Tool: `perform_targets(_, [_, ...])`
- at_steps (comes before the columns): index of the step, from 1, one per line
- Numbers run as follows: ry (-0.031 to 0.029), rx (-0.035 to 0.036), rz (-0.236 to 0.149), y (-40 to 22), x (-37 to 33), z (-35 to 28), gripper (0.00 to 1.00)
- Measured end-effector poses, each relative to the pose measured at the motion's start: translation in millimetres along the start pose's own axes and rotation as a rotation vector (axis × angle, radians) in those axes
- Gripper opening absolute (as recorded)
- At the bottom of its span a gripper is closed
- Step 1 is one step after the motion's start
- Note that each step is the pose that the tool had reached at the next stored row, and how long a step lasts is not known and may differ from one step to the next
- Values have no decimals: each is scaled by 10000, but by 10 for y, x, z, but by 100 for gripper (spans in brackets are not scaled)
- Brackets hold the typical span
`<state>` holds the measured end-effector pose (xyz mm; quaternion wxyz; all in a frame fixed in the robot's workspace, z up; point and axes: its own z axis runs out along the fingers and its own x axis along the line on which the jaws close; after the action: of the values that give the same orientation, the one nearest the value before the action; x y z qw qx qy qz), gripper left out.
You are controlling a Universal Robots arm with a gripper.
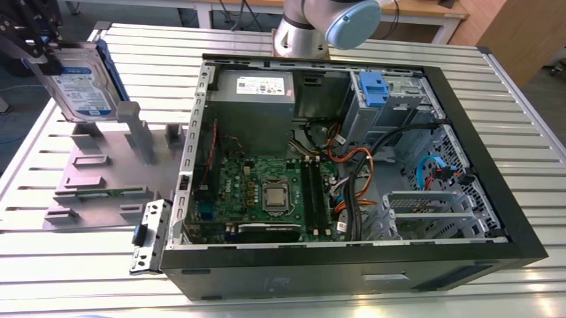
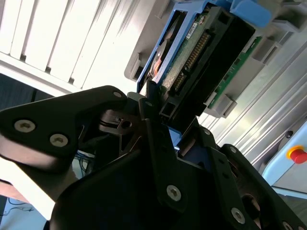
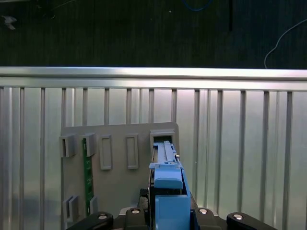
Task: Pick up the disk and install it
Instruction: 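Pick up the disk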
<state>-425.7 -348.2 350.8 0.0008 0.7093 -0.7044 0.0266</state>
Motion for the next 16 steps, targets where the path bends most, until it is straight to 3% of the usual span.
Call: perform_targets(16, [0, -1, 0, -3, 3, -76, 36])
